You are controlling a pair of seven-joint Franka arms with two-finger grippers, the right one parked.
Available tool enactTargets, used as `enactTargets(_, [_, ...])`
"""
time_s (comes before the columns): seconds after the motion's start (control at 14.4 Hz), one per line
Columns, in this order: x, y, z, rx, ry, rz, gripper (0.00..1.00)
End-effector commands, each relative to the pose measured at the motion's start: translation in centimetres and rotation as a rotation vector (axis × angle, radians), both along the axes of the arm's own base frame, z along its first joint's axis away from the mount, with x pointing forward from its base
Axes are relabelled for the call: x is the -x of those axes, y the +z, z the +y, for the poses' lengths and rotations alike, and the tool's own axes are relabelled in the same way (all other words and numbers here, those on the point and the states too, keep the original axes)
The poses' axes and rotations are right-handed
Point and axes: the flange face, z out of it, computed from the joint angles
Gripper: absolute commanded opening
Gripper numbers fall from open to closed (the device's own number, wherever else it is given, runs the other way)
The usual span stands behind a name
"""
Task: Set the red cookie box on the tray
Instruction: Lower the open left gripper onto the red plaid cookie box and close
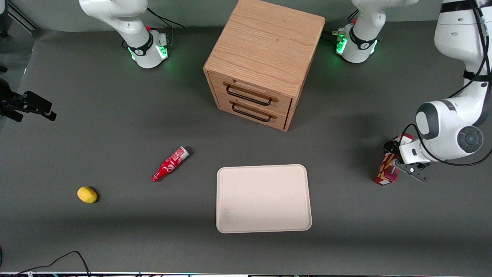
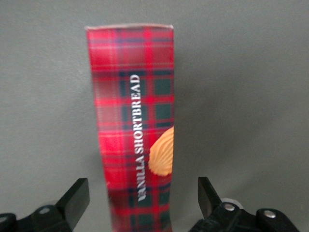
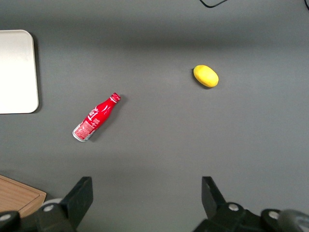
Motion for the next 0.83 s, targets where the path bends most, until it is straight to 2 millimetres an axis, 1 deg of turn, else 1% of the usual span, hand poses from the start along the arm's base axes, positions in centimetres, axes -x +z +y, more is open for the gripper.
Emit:
enactTargets(0.0, [0.48, 0.05, 0.00, 0.014, -0.002, -0.012, 0.83])
enactTargets(0.07, [0.51, 0.03, -0.01, 0.015, 0.001, -0.009, 0.69])
enactTargets(0.14, [0.47, 0.08, -0.04, 0.026, 0.014, -0.011, 0.30])
enactTargets(0.21, [0.45, 0.11, 0.04, 0.030, 0.018, -0.010, 0.00])
enactTargets(0.76, [0.30, 0.32, 0.21, 0.033, 0.008, -0.012, 0.00])
